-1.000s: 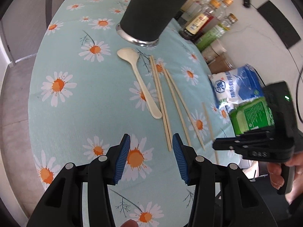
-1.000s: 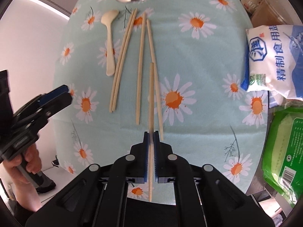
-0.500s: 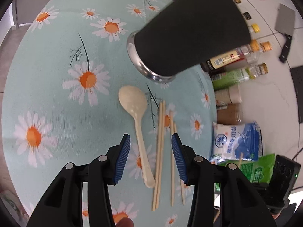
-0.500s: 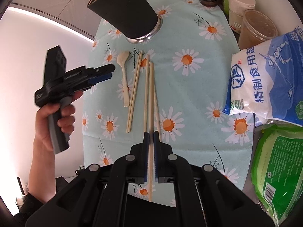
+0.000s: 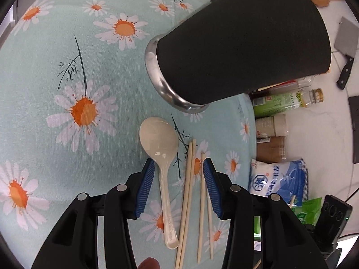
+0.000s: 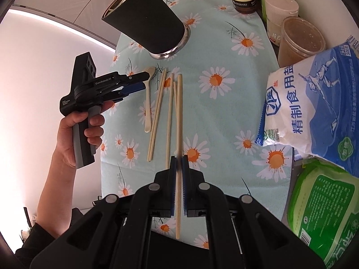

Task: Organize utensils
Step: 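Grasp a chopstick with the right tool while the left tool grasps the cream spoon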

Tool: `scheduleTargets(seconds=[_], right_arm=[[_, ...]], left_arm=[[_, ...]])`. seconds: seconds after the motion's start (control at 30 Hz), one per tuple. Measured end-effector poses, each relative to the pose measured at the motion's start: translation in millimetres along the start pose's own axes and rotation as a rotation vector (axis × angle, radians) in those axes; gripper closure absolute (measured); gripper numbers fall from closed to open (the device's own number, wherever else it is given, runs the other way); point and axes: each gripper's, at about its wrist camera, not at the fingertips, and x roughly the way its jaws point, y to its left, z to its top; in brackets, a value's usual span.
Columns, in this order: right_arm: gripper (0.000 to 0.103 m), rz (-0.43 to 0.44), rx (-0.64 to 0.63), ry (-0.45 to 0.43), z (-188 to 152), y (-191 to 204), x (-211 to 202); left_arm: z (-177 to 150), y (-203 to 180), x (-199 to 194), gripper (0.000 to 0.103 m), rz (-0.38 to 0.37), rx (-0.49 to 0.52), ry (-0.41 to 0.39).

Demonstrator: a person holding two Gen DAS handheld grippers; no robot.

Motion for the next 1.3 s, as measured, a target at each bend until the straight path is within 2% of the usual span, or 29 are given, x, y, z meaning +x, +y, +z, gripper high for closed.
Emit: scheduleTargets(seconds=[0.1, 0.13, 0.17, 0.23, 0.33, 0.63, 0.93, 1.3], right_arm=[[0.097, 0.004, -0.007, 0.01, 2.4, 0.4, 6.5], [0.097, 0.003, -0.011, 0.015, 2.7, 1.2, 8.6], [0.097, 0.003, -0.012, 0.018, 2.3, 1.8, 9.0], [0.097, 0.004, -0.015, 0.025, 2.3, 3.2, 11.3], [0.097, 0.004, -0.017, 0.031, 2.8, 4.6, 14.3], [0.097, -0.004, -0.019, 0.033, 4.0, 7.0, 15.4], [0.097, 0.008, -0.008, 0.031, 0.2, 5.7, 16.4], [0.097, 0.018, -0.008, 0.029, 3.5, 8.1, 21.5]], left_arm=[[0.5, 2.0, -1.4, 0.064, -0.006, 0.034, -0.011], [0.5, 1.6, -1.9, 0.077, 0.011, 0.046, -0.013], [0.4, 1.0, -1.9, 0.085, 0.036, 0.061, -0.016], [0.9, 1.9, -1.4, 0.09, 0.054, 0.076, -0.021], [2.1, 2.0, 0.3, 0.09, 0.057, 0.081, -0.027], [4.7, -15.9, 11.1, 0.091, 0.135, 0.15, -0.027], [0.0, -36.3, 17.5, 0.096, 0.229, 0.251, -0.037], [-9.9, -36.0, 0.8, 0.1, 0.243, 0.296, -0.072]])
